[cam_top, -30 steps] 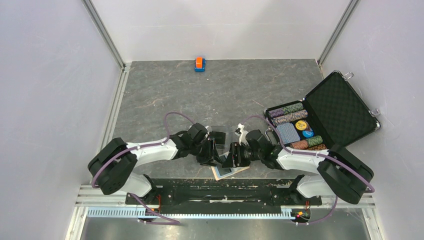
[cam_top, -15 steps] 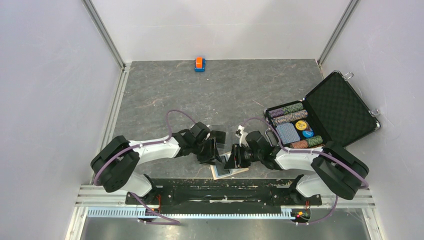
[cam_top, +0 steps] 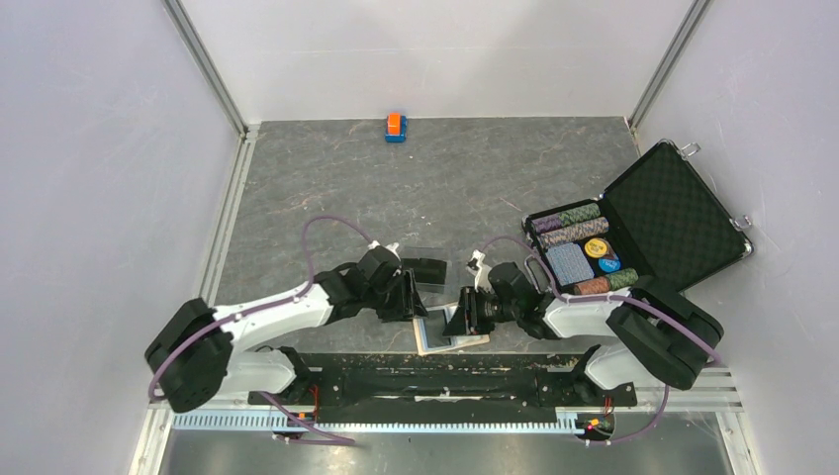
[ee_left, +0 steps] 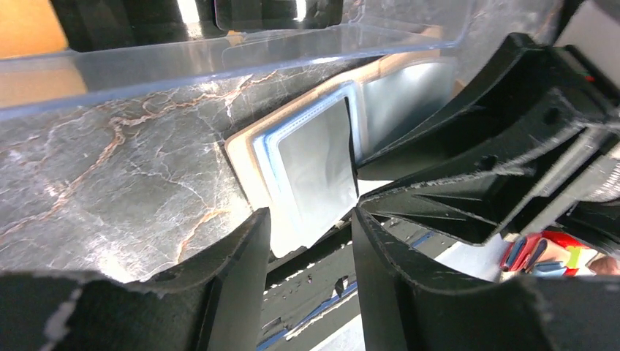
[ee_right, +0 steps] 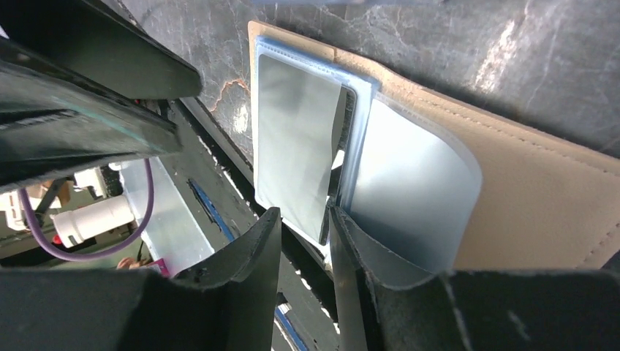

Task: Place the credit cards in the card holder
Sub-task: Pick up the credit card from the storage box.

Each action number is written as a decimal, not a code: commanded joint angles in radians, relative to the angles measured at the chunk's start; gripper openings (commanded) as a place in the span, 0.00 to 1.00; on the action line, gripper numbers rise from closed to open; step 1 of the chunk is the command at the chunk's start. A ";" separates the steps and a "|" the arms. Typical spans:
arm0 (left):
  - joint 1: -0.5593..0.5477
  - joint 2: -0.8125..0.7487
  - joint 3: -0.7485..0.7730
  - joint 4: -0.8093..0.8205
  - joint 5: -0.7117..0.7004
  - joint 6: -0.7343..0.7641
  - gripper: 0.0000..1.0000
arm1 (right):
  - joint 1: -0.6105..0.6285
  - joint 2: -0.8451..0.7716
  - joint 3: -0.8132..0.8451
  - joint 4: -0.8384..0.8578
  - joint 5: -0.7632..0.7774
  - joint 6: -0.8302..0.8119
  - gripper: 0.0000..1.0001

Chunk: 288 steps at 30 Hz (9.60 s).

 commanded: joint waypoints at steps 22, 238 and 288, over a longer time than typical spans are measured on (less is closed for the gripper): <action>-0.043 -0.085 -0.199 0.312 0.044 -0.148 0.40 | 0.004 -0.004 -0.207 0.298 -0.036 0.243 0.32; 0.320 0.465 0.416 -0.199 0.140 0.401 0.47 | -0.124 0.089 0.465 -0.459 0.222 -0.268 0.61; 0.219 0.438 0.424 0.020 0.307 0.291 0.11 | -0.133 0.072 0.446 -0.453 0.199 -0.281 0.59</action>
